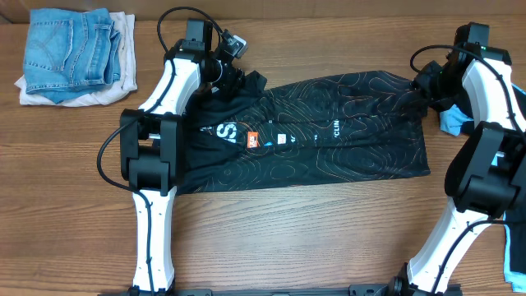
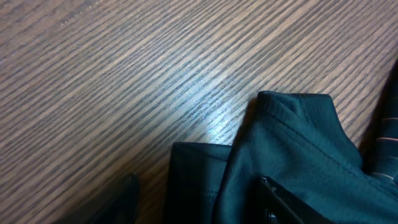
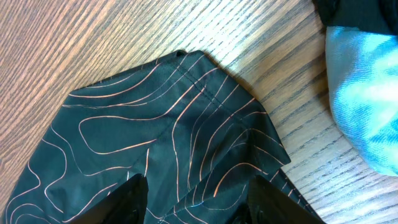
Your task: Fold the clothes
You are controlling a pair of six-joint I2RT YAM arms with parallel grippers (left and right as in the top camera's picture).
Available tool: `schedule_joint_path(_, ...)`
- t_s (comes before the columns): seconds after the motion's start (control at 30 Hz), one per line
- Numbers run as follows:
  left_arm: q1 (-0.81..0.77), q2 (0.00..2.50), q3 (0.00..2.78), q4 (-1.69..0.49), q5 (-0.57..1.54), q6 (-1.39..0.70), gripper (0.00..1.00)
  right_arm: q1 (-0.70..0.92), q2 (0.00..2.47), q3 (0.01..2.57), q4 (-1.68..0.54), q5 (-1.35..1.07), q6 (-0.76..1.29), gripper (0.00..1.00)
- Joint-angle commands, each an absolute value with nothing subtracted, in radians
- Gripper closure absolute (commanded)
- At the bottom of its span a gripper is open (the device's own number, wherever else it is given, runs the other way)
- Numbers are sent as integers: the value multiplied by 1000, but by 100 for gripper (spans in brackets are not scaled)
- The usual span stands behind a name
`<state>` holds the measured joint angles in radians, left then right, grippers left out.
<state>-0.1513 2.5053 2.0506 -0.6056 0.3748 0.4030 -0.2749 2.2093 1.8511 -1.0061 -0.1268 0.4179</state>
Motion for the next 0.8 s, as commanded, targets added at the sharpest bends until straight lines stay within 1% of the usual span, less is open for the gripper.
schedule_joint_path(0.0, -159, 2515, 2064, -614, 394, 412, 41, -274, 2168, 1860, -1002, -133, 414, 44)
schedule_joint_path(0.1, -159, 2515, 2064, -620, 394, 412, 56, -274, 2168, 1860, -1002, -133, 414, 46)
schedule_joint_path(0.2, -159, 2515, 2064, -620, 393, 412, 63, -274, 2168, 1860, -1002, -133, 415, 46)
schedule_joint_path(0.3, -159, 2515, 2064, -619, 393, 413, 80, -274, 2168, 1860, -1002, -133, 414, 47)
schedule_joint_path(0.33, -159, 2515, 2064, -616, 392, 413, 82, -274, 2168, 1860, -1002, -133, 415, 47)
schedule_joint_path(0.37, -158, 2515, 2064, -607, 392, 415, 91, -274, 2168, 1860, -1002, -133, 414, 47)
schedule_joint_path(0.43, -156, 2515, 2066, -595, 393, 415, 96, -274, 2168, 1860, -1002, -133, 414, 47)
schedule_joint_path(0.67, -156, 2500, 2100, -604, 393, 415, 96, -274, 2168, 1860, -1003, -133, 415, 48)
schedule_joint_path(0.73, -156, 2490, 2115, -616, 392, 413, 96, -274, 2167, 1860, -1008, -133, 415, 49)
schedule_joint_path(0.77, -156, 2486, 2127, -629, 392, 411, 96, -274, 2168, 1860, -1010, -133, 415, 51)
